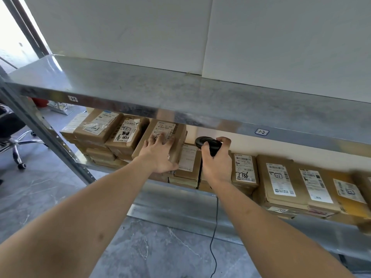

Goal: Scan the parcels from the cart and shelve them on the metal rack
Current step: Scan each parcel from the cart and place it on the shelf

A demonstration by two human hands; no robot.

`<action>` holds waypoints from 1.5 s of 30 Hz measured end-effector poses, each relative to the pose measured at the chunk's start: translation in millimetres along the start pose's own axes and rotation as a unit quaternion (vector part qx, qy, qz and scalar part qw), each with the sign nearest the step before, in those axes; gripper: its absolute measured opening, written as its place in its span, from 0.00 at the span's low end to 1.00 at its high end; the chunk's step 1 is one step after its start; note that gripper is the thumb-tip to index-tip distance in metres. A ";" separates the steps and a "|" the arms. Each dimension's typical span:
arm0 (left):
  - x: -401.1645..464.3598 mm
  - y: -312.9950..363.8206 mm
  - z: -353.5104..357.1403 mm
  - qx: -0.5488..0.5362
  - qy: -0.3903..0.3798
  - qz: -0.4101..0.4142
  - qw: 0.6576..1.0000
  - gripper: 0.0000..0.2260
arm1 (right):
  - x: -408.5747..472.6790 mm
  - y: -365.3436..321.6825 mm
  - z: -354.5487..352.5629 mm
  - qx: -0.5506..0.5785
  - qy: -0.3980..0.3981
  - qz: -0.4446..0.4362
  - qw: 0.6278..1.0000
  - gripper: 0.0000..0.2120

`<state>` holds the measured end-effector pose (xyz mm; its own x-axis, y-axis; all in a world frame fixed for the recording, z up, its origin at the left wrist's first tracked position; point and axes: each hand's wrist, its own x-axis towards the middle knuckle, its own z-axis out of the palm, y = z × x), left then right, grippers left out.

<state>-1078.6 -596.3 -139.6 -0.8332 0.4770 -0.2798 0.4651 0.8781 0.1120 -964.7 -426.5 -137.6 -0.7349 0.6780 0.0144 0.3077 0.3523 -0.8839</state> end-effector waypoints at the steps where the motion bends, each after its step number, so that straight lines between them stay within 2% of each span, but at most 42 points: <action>1: -0.2 2.1 -0.8 0.000 0.000 -0.001 1.000 0.51 | 0.7 0.6 -1.4 -0.004 0.000 -0.001 1.000 0.17; 4: -1.2 9.0 -2.8 -0.008 0.016 -0.001 1.000 0.49 | 1.7 0.5 -7.3 -0.011 -0.003 0.000 1.000 0.17; 11: -17.7 28.1 -9.7 -0.025 0.053 0.041 0.997 0.30 | -13.0 -0.8 -18.0 -0.012 0.016 0.002 1.000 0.17; 14: -25.1 32.7 -13.9 -0.017 0.049 0.058 0.997 0.26 | -27.5 -5.5 -19.9 -0.012 0.048 0.000 0.999 0.18; 21: -58.7 33.4 -22.7 0.006 0.068 0.153 0.986 0.25 | -93.5 -22.3 -29.3 0.008 0.133 0.014 0.991 0.18; 30: -123.8 66.2 -28.7 0.049 0.085 0.299 0.949 0.25 | -196.1 -28.4 -71.3 -0.004 0.270 0.051 0.961 0.16; 41: -232.0 194.2 -17.4 0.067 0.103 0.460 0.879 0.25 | -311.8 1.5 -192.2 -0.014 0.417 0.086 0.905 0.13; 45: -284.2 260.1 -5.9 0.066 0.112 0.507 0.852 0.23 | -356.6 25.3 -250.5 -0.007 0.454 0.104 0.885 0.16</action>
<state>-722.7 -503.2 -25.3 -0.0120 0.9961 0.0875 0.9972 0.0054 0.0747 -543.5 -497.8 -48.0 0.1262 0.9656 0.2272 0.3907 0.1621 -0.9061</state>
